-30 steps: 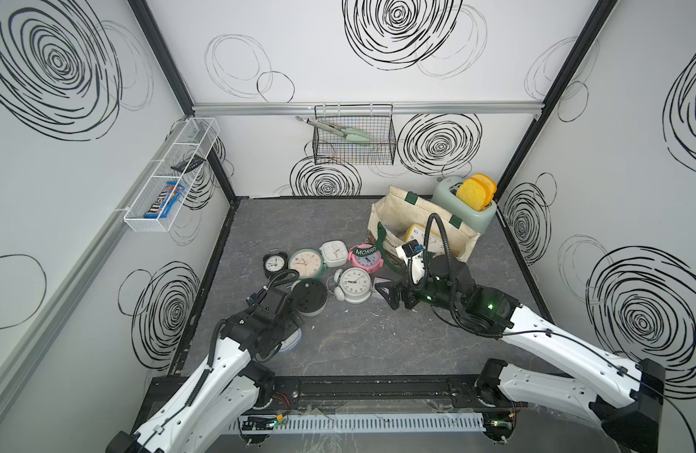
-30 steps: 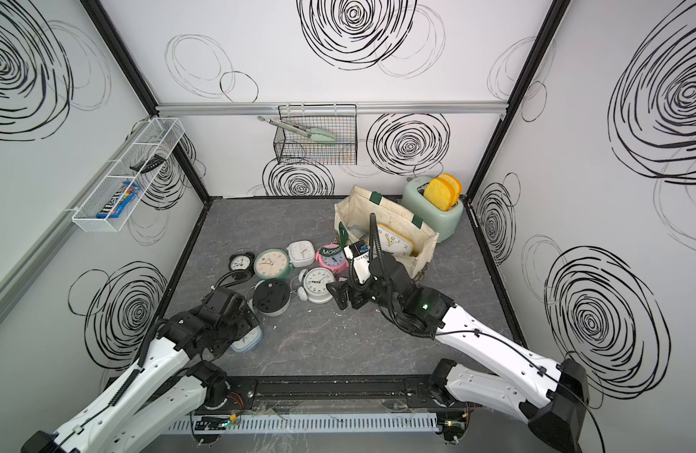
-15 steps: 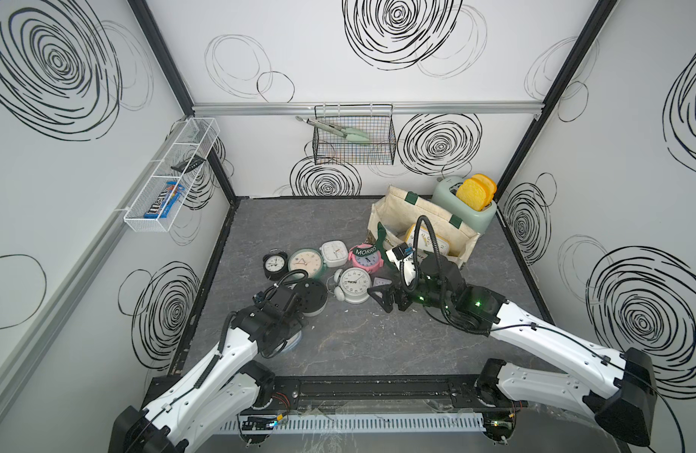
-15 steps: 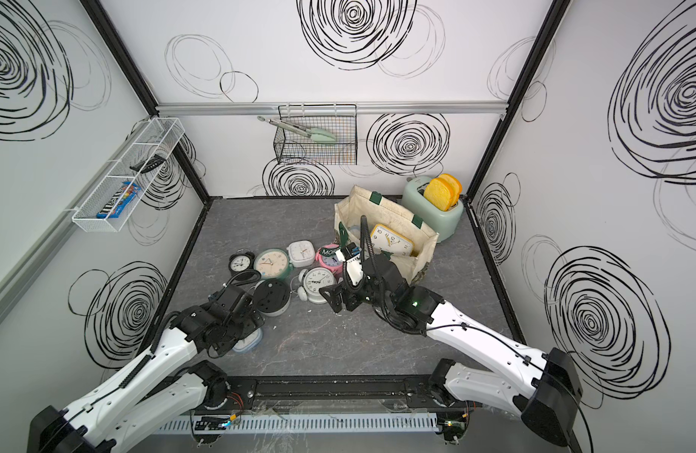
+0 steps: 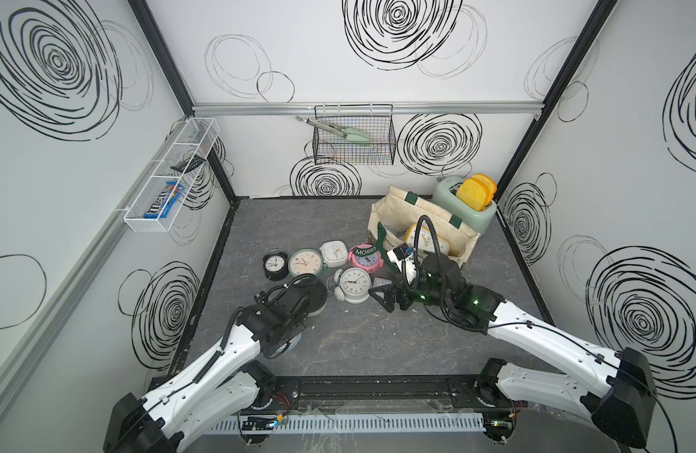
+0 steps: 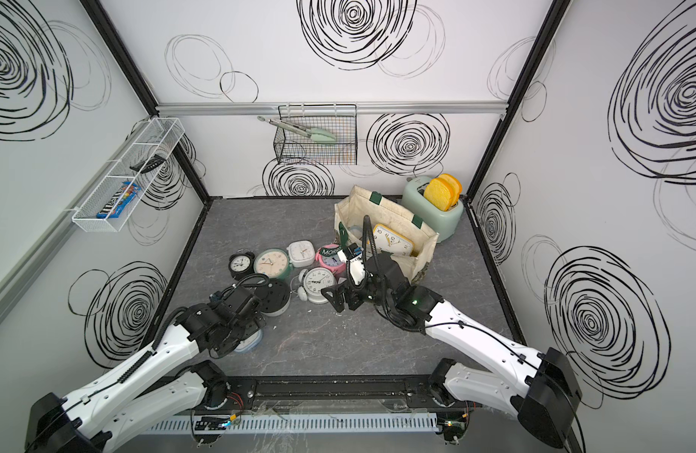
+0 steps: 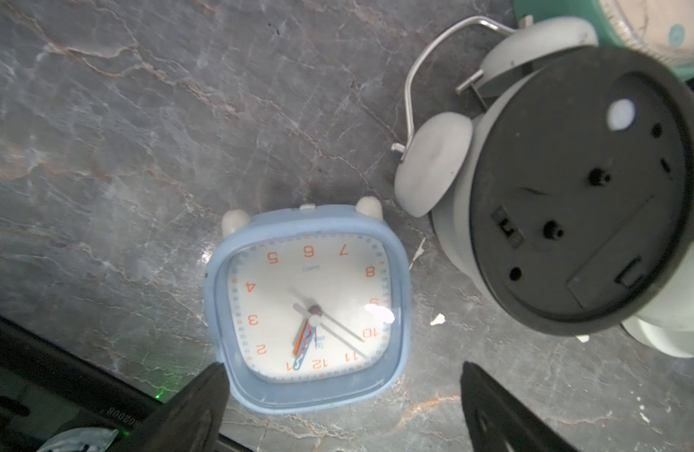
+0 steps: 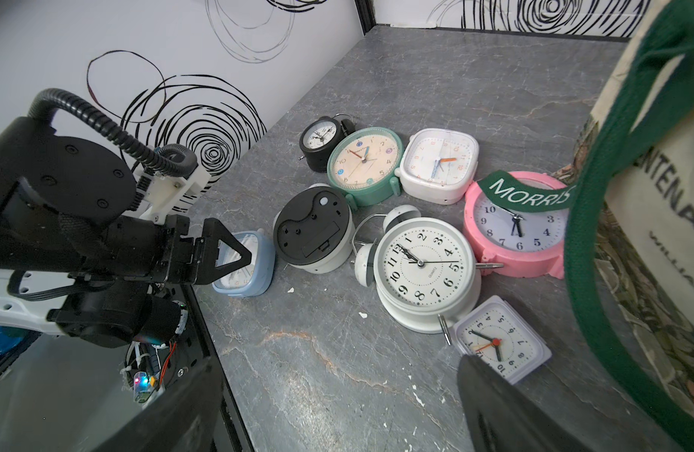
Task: Put the alarm clock into the canvas bag
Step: Pick up the alarm from the center of the board.
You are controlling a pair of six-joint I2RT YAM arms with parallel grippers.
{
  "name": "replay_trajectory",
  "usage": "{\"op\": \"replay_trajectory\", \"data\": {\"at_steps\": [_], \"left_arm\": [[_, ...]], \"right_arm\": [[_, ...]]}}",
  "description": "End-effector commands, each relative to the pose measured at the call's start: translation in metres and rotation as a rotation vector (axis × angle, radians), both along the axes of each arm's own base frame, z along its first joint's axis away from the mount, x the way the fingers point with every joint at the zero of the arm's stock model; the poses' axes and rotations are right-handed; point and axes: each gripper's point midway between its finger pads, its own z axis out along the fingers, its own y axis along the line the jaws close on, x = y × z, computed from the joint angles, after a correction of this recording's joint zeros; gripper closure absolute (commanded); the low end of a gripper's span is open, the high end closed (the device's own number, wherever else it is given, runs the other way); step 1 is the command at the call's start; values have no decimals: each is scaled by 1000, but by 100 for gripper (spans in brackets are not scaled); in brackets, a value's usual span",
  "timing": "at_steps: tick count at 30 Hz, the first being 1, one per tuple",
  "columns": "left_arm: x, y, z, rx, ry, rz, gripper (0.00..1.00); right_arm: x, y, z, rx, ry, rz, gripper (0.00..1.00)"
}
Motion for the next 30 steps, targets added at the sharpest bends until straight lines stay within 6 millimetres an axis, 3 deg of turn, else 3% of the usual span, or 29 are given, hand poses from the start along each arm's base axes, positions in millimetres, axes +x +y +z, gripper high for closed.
{"op": "replay_trajectory", "data": {"at_steps": [1, 15, 30], "left_arm": [[-5, 10, 0, 41, 4, 45, 4], [-3, 8, -16, 46, 27, 47, 4], [-6, 10, -36, 55, 59, 77, 4]], "right_arm": [[-2, 4, 2, 22, -4, 28, 3], [-19, 16, -13, 10, 45, 115, 3], [-18, 16, -14, 5, 40, 116, 3]]}}
